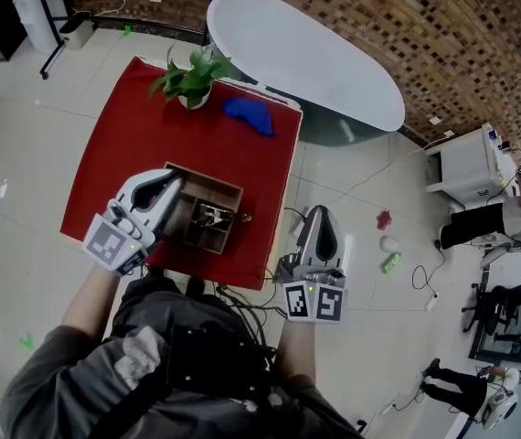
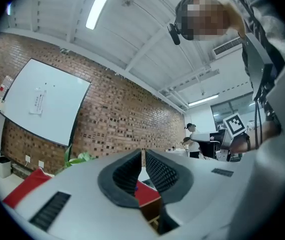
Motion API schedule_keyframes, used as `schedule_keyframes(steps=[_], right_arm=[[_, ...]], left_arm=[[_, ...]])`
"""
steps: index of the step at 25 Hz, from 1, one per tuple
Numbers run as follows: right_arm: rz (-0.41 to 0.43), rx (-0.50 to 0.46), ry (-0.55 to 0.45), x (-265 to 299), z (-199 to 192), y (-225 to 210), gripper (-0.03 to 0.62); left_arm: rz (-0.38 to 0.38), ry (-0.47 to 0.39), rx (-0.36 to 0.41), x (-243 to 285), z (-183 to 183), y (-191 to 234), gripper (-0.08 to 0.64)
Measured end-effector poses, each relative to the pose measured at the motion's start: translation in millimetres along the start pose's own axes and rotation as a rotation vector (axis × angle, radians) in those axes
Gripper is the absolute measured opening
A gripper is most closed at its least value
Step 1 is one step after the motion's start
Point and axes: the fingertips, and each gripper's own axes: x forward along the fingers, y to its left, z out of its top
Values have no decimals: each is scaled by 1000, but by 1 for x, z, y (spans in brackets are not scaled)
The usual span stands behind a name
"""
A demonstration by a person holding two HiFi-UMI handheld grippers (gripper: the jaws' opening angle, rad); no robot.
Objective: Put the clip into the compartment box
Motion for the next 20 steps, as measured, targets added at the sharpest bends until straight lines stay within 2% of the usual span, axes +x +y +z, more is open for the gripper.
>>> schedule_keyframes(steps=[3, 7, 10, 14, 20], right_arm=[[13, 0, 15, 10, 4, 21, 21], [57, 2, -18, 16, 14, 54, 21], [86, -3, -31, 20, 20, 75, 20], [82, -1, -29, 23, 21, 93, 20], [55, -13, 6, 25, 14, 107, 15]], left_arm=[[27, -49, 11, -12, 28, 17, 64], [56, -81, 31, -32, 53, 36, 64], [80, -60, 15, -45, 55, 53, 64], [123, -46, -34, -66, 51, 75, 64], [126, -32, -37, -82, 58, 89, 64]])
